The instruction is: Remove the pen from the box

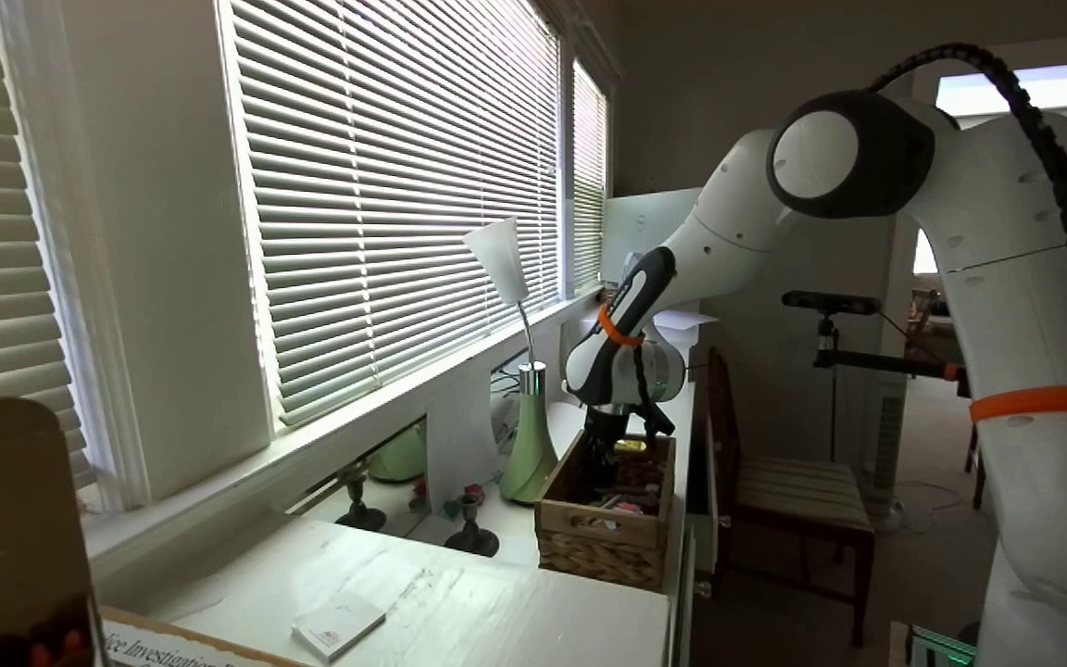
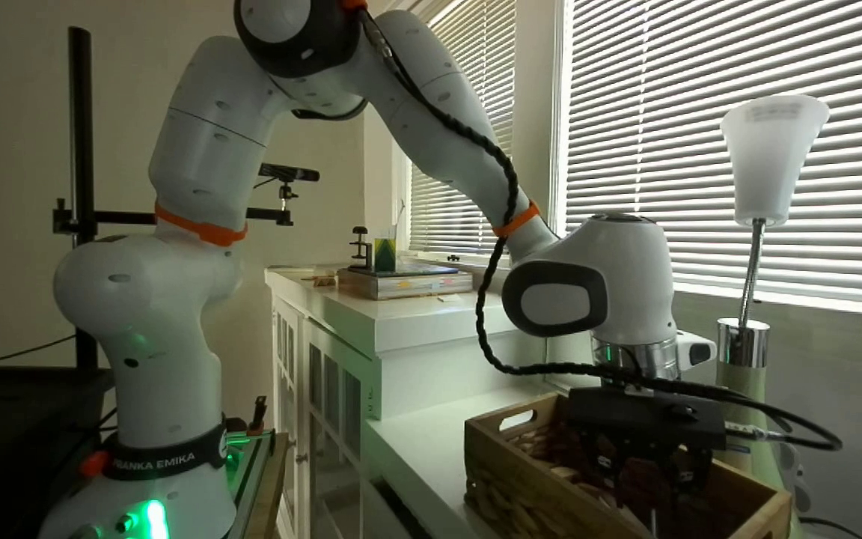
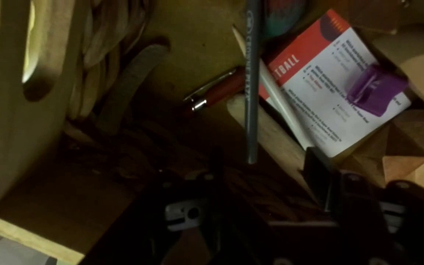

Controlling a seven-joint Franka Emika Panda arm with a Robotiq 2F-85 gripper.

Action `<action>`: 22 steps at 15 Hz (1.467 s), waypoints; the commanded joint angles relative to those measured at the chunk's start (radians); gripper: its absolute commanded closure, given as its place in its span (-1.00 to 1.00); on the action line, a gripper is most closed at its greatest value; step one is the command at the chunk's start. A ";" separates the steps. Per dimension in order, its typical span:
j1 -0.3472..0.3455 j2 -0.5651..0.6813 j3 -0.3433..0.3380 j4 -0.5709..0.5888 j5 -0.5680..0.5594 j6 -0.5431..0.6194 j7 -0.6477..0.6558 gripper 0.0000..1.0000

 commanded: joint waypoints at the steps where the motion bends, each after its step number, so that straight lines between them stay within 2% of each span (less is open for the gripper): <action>1: -0.054 0.034 0.043 0.035 -0.057 -0.034 0.038 0.03; 2: -0.060 0.036 0.046 0.036 -0.068 -0.037 0.044 0.15; 3: -0.067 0.039 0.051 0.038 -0.078 -0.035 0.051 0.42; 5: -0.075 0.038 0.055 0.036 -0.096 -0.034 0.065 0.58; 7: -0.080 0.038 0.058 0.036 -0.113 -0.034 0.077 0.94; 8: -0.081 0.036 0.058 0.033 -0.120 -0.033 0.081 1.00; 14: -0.061 -0.050 0.030 -0.010 -0.202 -0.053 0.165 0.95; 18: -0.063 -0.135 0.020 -0.036 -0.243 -0.113 0.206 0.95; 22: -0.070 -0.226 0.015 -0.058 -0.209 -0.116 0.180 0.95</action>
